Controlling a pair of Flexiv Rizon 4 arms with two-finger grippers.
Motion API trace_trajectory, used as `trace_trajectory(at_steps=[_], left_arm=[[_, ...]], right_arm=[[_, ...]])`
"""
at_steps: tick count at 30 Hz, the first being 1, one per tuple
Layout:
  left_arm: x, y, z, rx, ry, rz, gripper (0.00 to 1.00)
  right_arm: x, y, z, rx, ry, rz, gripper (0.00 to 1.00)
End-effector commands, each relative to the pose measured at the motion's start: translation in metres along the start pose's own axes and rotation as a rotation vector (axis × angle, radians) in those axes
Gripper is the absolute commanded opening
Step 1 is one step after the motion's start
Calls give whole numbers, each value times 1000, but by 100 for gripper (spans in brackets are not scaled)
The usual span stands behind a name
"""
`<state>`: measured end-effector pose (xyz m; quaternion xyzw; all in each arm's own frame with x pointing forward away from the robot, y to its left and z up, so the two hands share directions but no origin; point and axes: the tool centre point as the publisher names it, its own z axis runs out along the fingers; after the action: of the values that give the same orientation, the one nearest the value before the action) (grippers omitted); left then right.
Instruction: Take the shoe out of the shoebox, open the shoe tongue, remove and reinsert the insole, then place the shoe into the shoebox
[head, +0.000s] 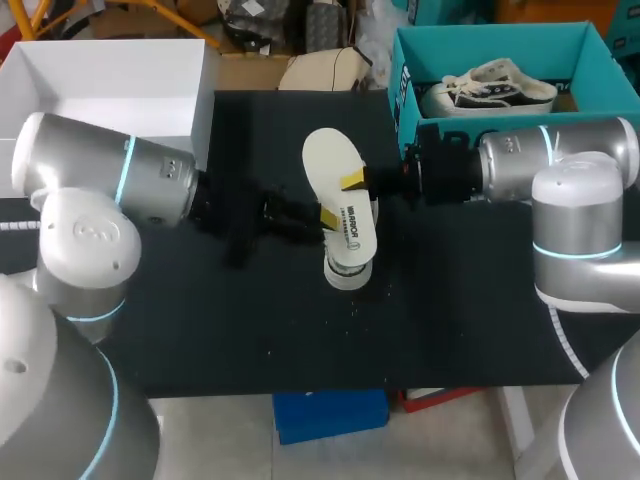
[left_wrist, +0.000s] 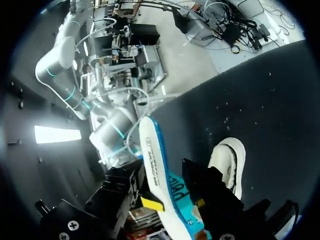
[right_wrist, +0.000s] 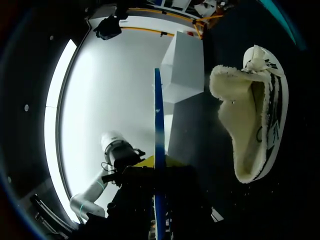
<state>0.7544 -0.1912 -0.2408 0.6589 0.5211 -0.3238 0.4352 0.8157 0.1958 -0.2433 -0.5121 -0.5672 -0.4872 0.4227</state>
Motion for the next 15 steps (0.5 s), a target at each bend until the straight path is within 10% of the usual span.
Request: trace_trajectory(at_steps=[1, 5, 15], left_arm=[[-10, -17, -49, 136, 729, -261, 100], [-17, -18, -55, 195, 1083, -363, 100], [-42, 1, -29, 97, 1303, -326, 100]], right_arm=[[0, -1, 1, -3, 0, 0, 0], [0, -1, 1, -3, 0, 0, 0], [0, -1, 1, -3, 0, 0, 0]])
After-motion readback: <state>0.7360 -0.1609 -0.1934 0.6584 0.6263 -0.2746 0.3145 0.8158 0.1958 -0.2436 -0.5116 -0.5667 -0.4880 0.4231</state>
